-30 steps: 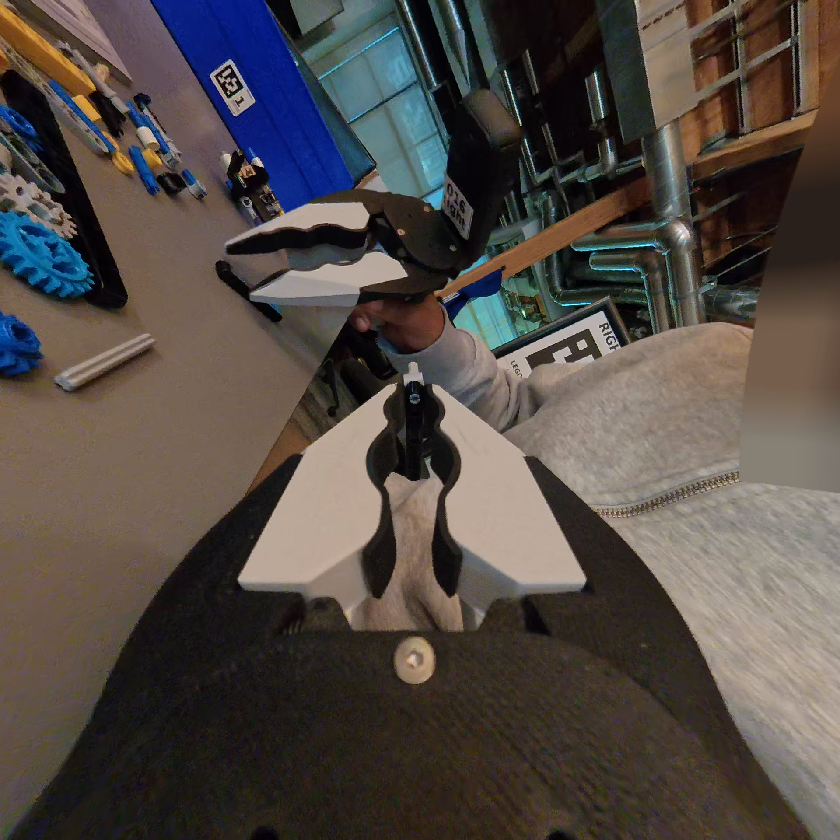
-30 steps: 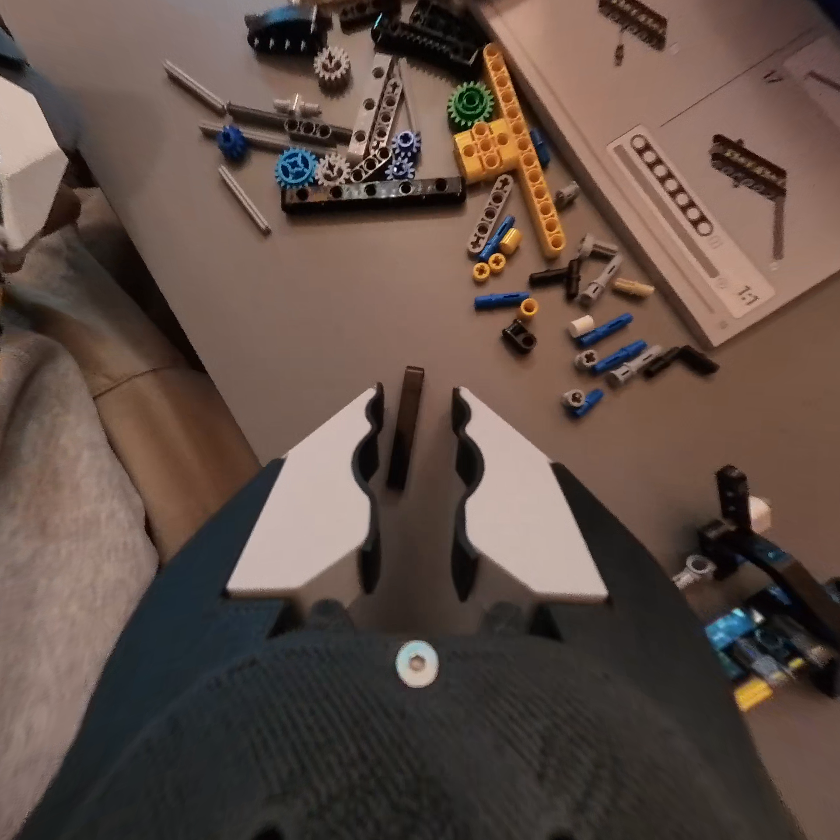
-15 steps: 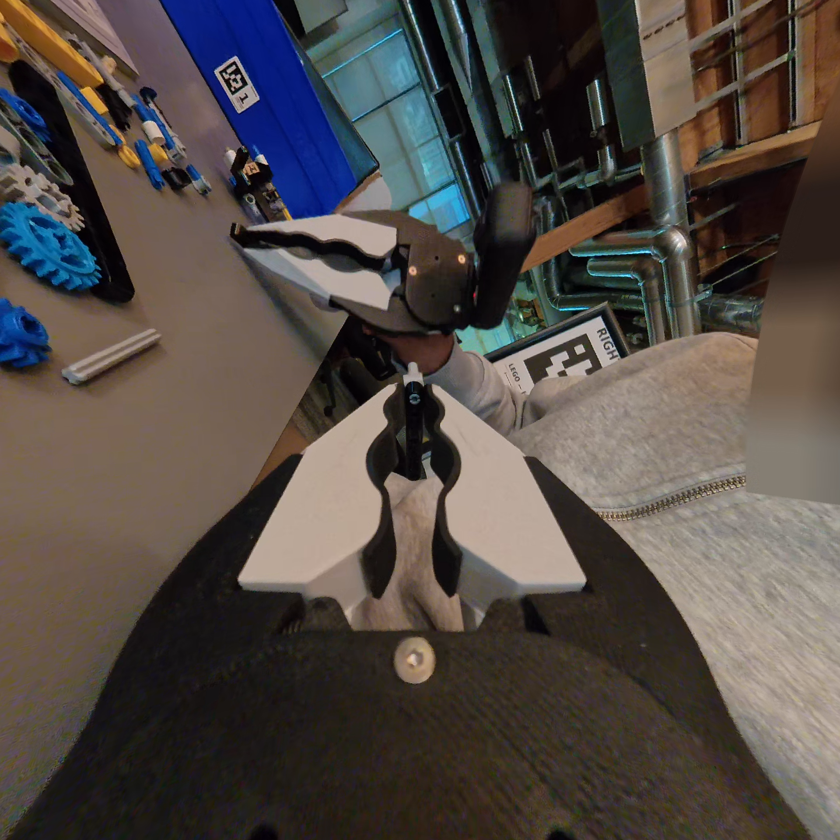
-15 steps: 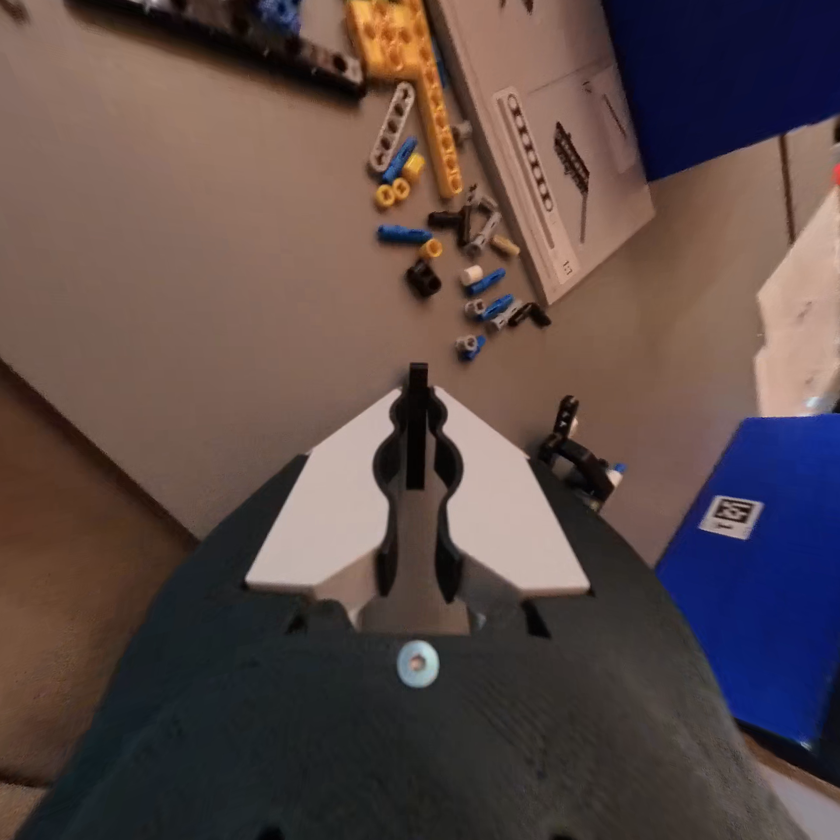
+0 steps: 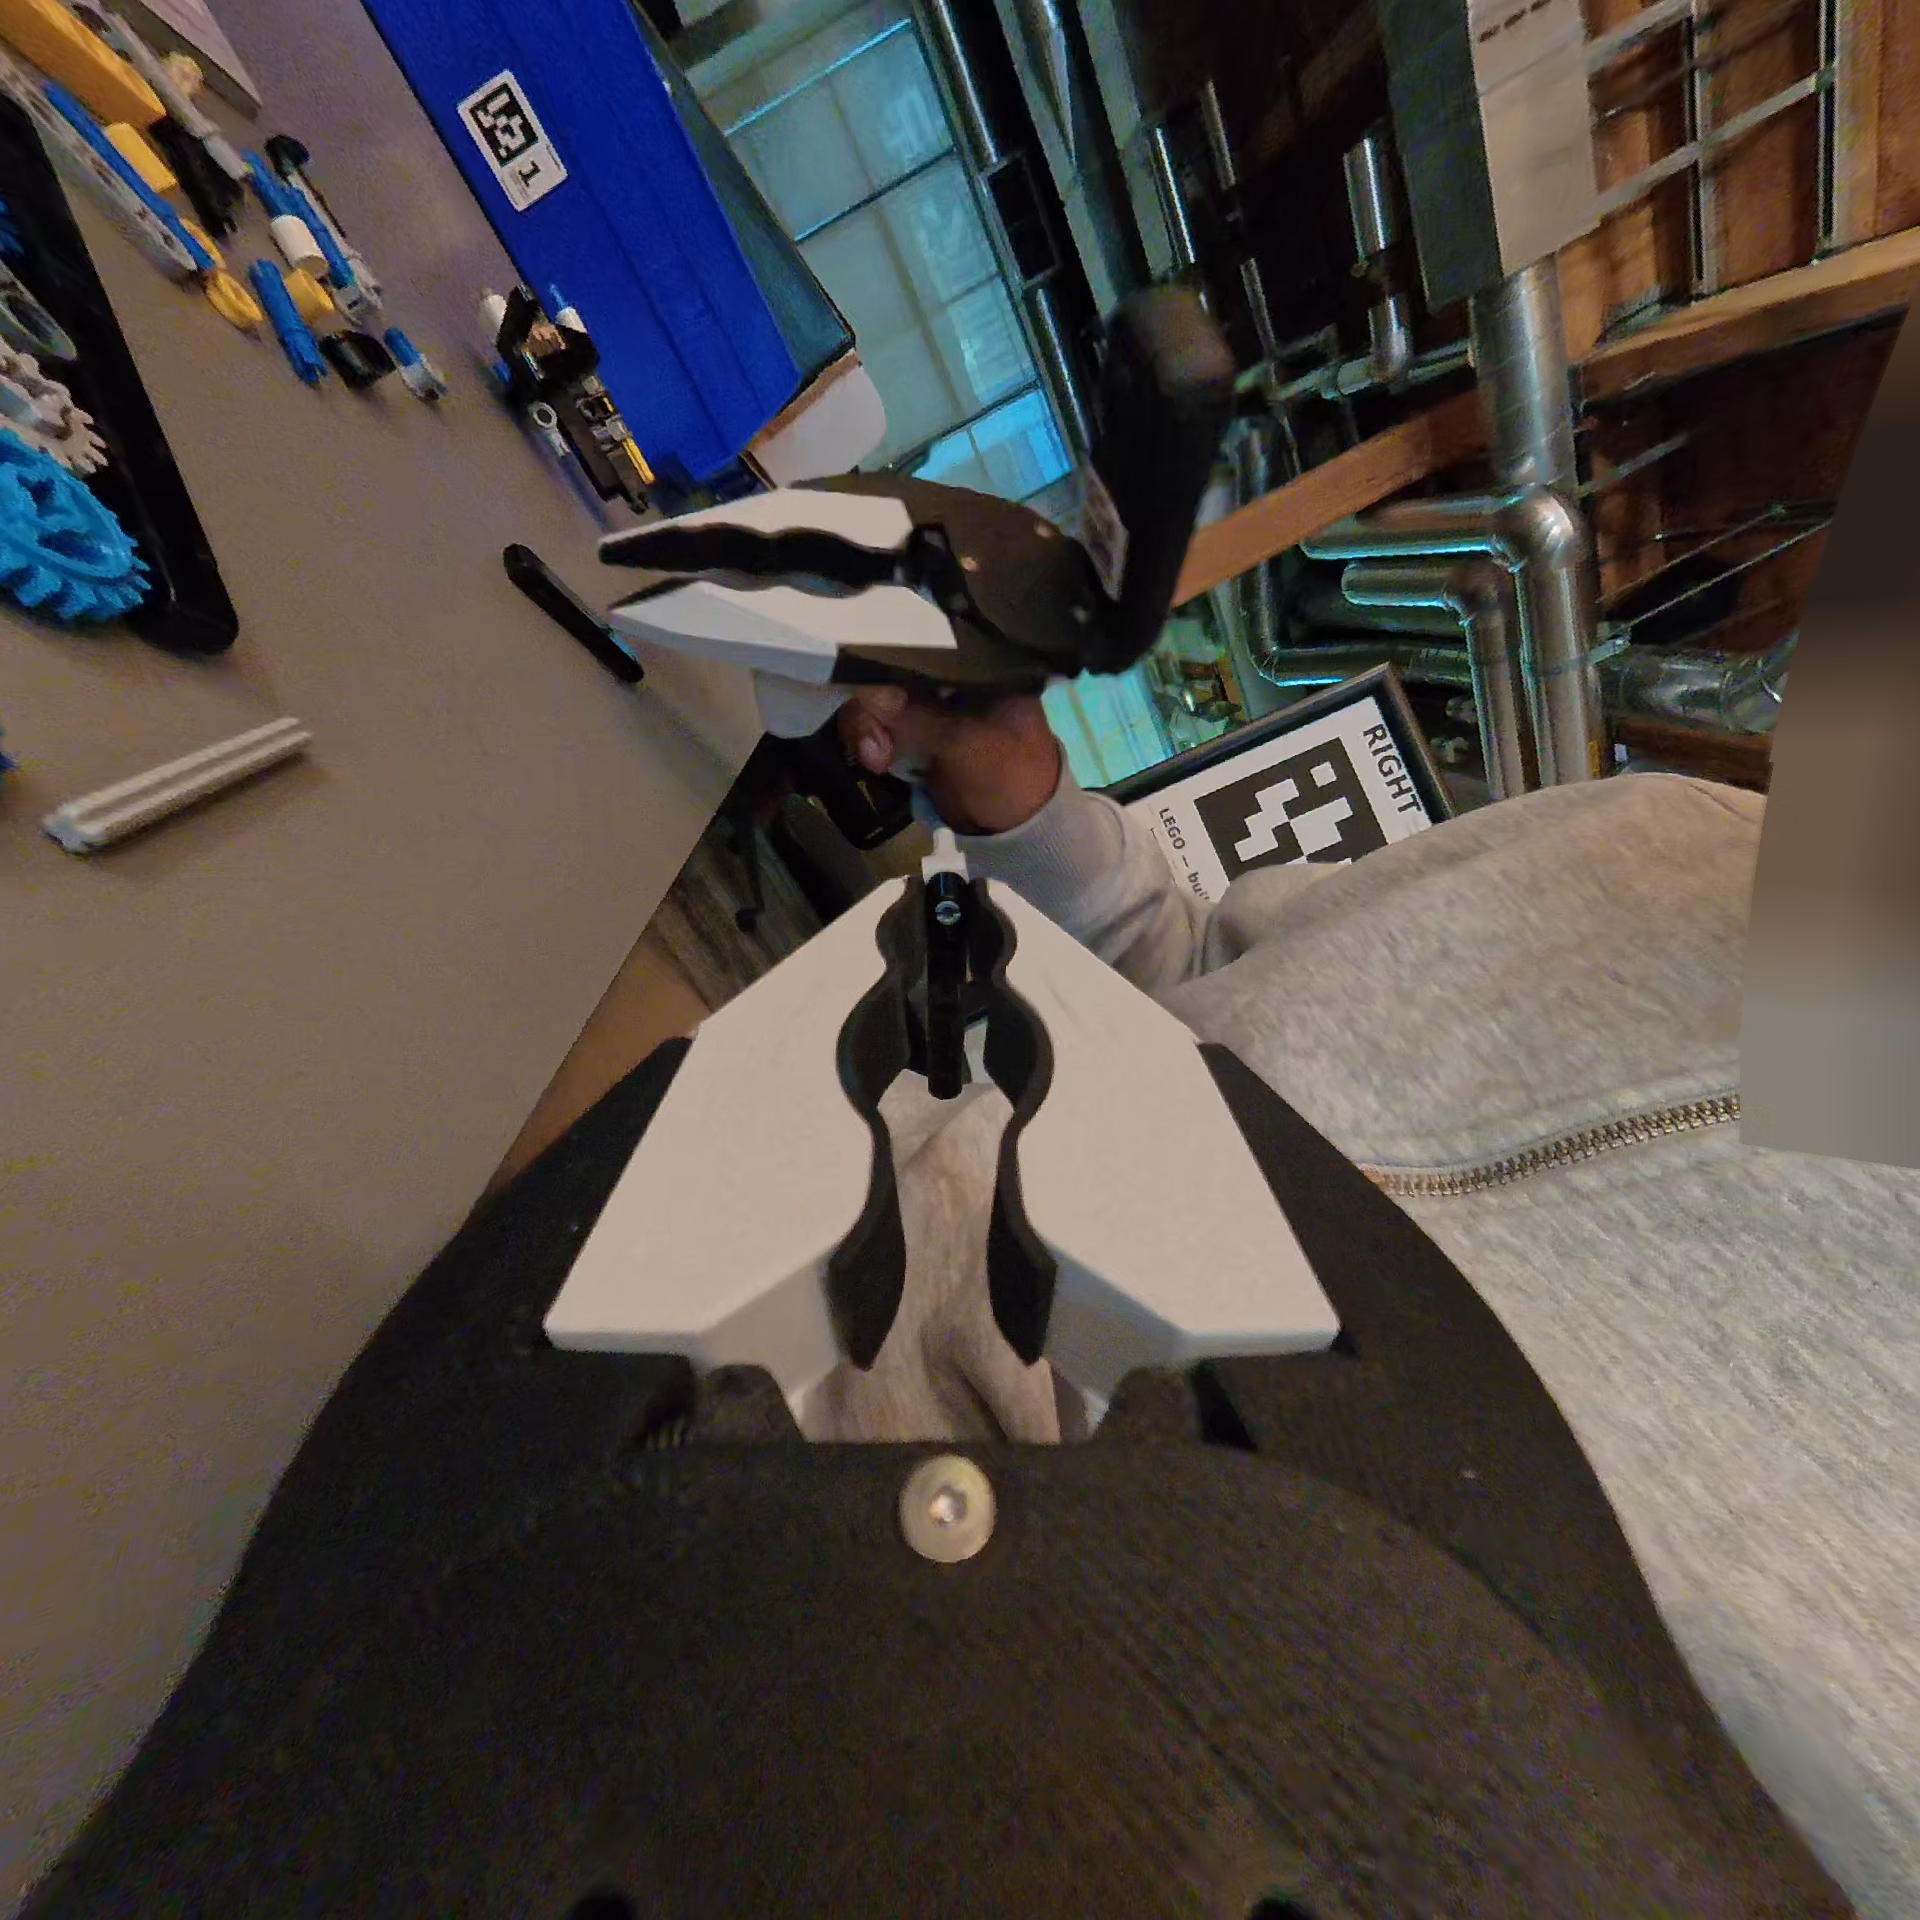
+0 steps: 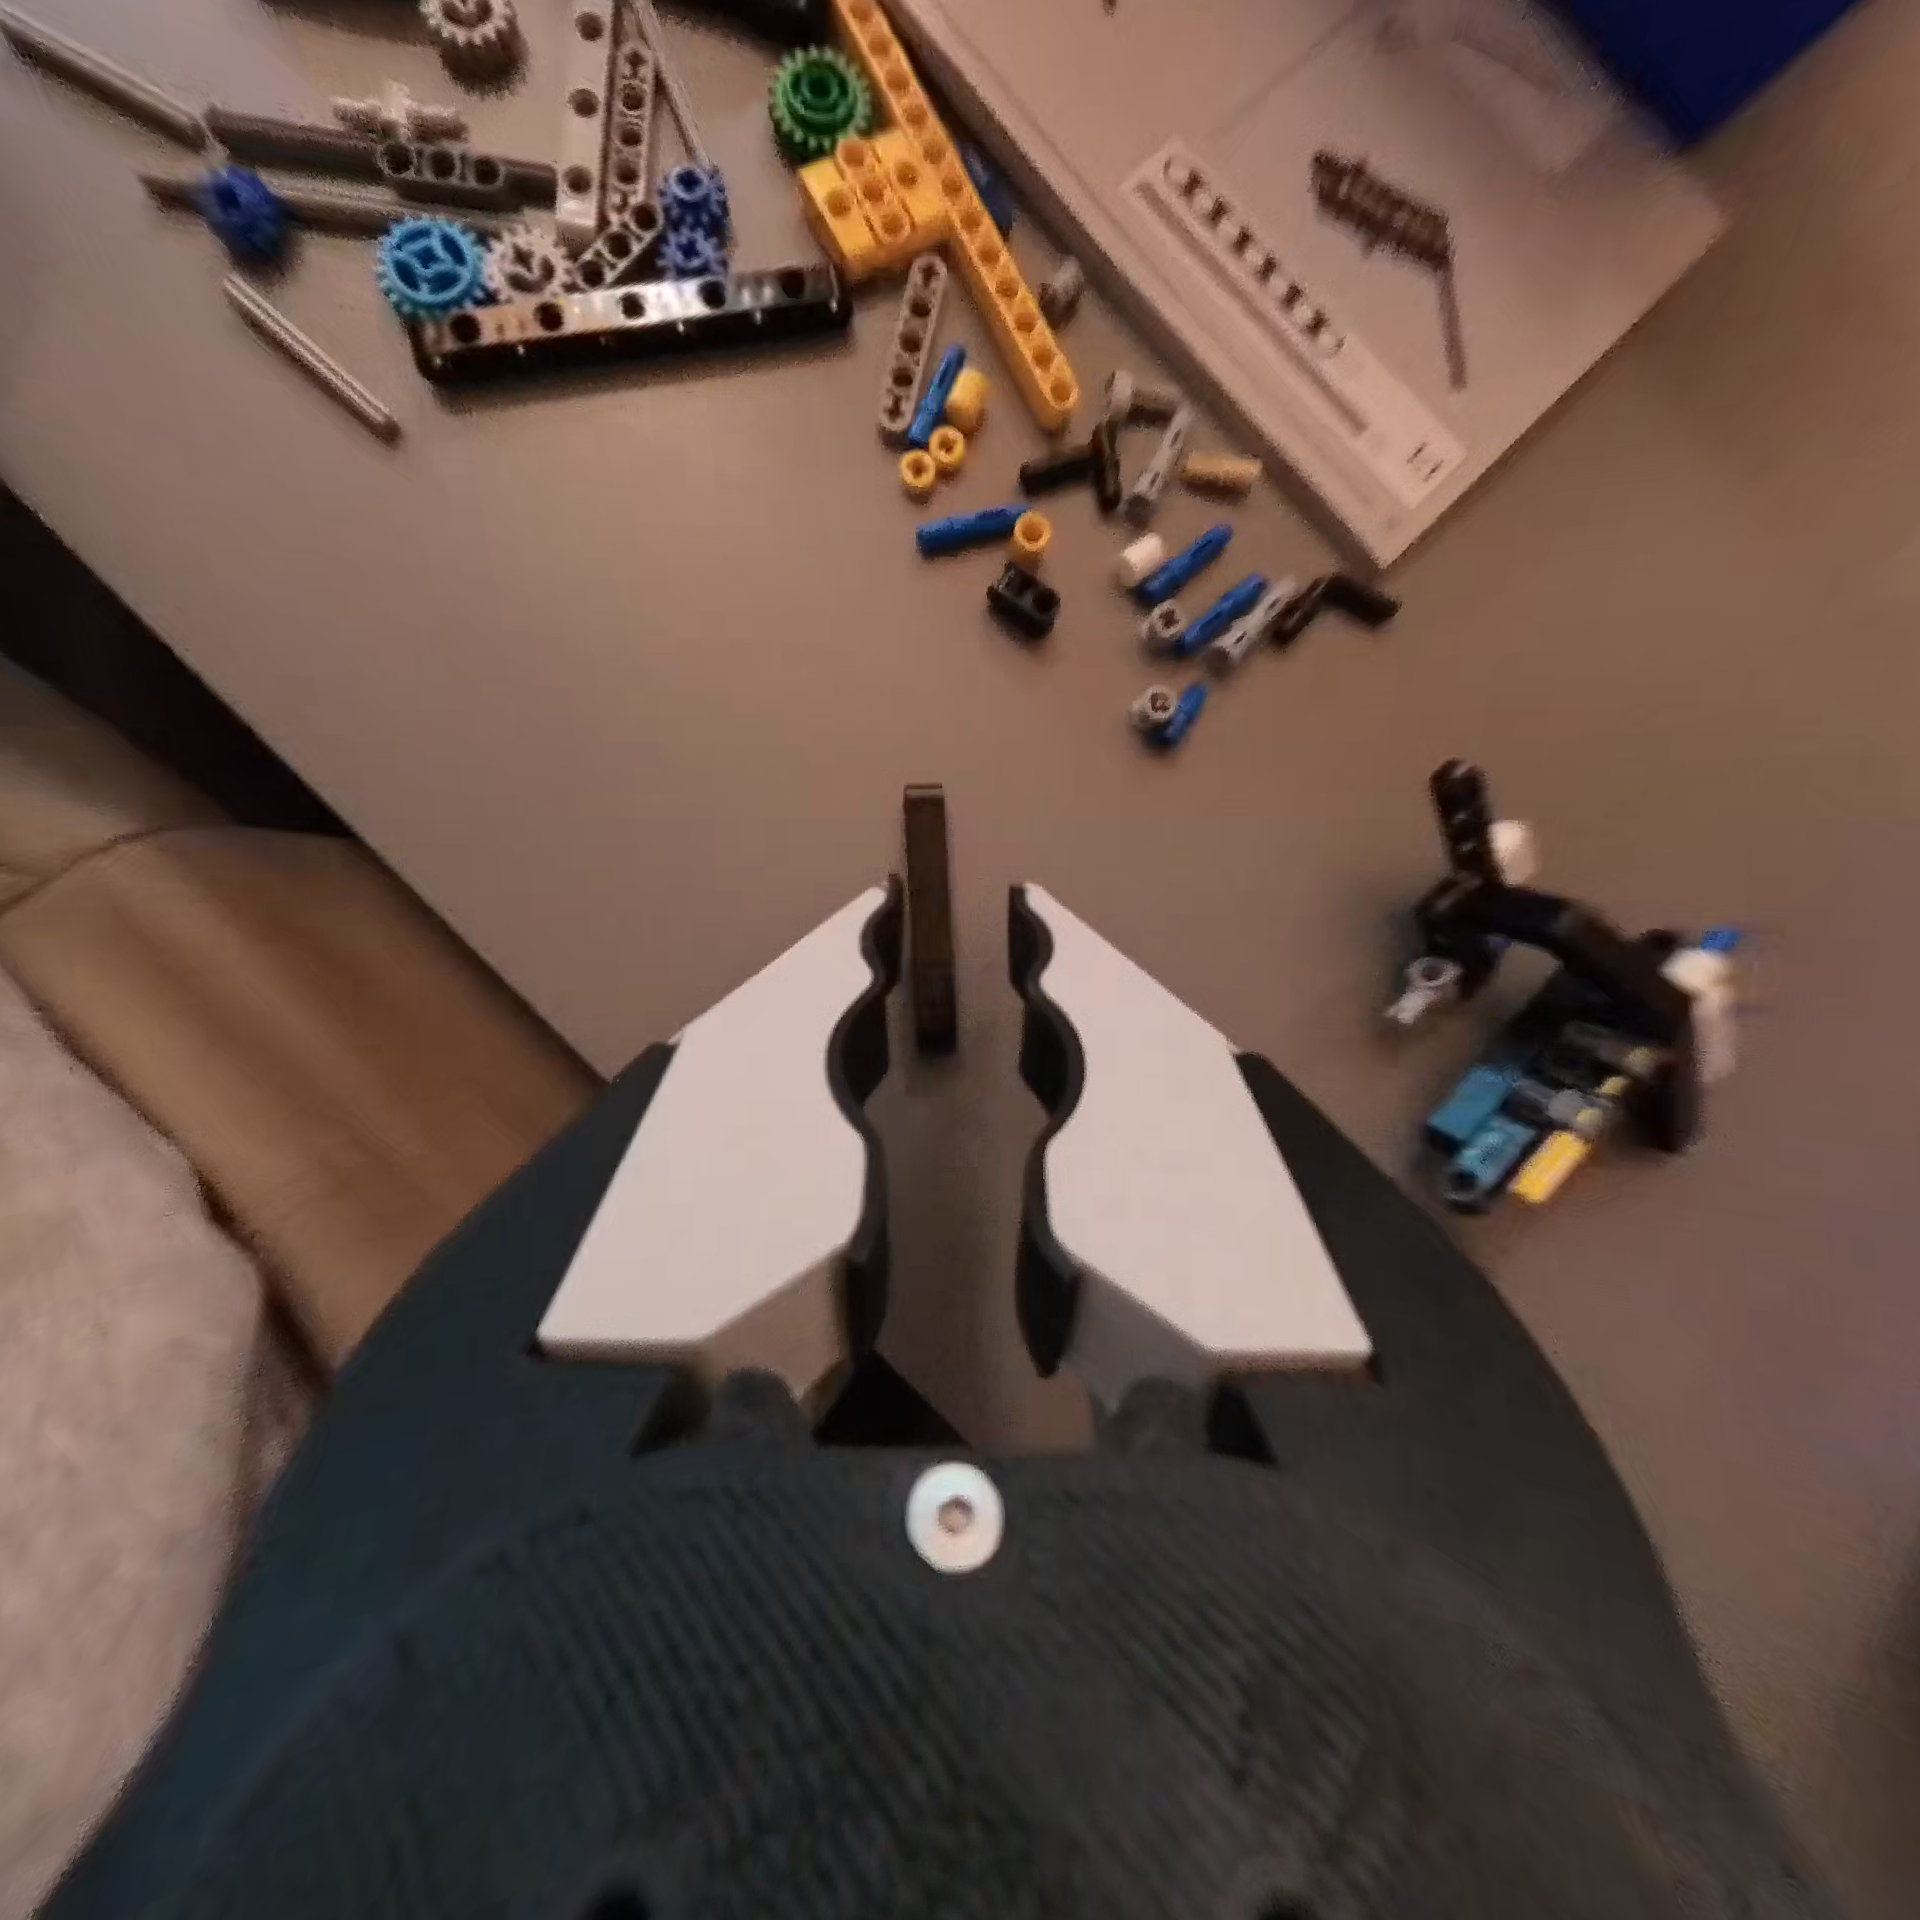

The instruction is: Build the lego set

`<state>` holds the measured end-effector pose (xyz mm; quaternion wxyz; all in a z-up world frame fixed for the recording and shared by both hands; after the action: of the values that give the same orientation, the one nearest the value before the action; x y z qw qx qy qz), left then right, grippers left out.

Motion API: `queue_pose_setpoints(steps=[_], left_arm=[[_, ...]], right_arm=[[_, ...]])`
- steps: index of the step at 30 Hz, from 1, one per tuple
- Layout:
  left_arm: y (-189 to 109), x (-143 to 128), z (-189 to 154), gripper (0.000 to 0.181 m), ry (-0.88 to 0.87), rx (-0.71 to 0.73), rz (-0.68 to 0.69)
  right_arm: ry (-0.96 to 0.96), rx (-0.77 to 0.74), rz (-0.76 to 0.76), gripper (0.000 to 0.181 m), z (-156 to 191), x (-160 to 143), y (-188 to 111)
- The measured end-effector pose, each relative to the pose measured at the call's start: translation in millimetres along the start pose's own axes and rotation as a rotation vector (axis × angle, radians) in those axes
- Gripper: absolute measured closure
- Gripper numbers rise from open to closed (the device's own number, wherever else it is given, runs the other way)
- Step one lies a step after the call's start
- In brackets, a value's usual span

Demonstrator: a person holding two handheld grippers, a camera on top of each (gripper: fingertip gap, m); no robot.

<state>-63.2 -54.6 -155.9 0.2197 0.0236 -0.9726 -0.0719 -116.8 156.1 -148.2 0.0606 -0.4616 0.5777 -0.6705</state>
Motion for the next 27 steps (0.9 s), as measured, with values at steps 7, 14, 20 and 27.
queue_pose_setpoints(steps=[7,14,20,27], left_arm=[[-1,0,2,0.176,0.007,0.017,-0.001],[1,0,3,0.176,-0.003,0.014,0.006],[0,0,4,0.176,-0.007,0.017,0.002],[0,-1,3,0.176,-0.015,0.005,0.007]], right_arm=[[0.074,0.146,-0.026,0.175,-5,-5,9],[-0.289,-0.328,0.06,0.176,-8,-1,0],[-0.508,-0.465,0.19,0.172,20,-9,11],[-0.433,-0.386,0.182,0.162,36,-9,1]])
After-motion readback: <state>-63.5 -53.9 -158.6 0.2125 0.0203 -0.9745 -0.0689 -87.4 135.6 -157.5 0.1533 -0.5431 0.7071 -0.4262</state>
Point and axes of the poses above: each gripper's, where its closed fingertips meet, y out along the fingers, x out of its top, z = x × y across the jaws, the point moved 7 cm from there along -y, back along the fingers, and after that the axes turned 2 degrees about z, right-handed, at the moved point
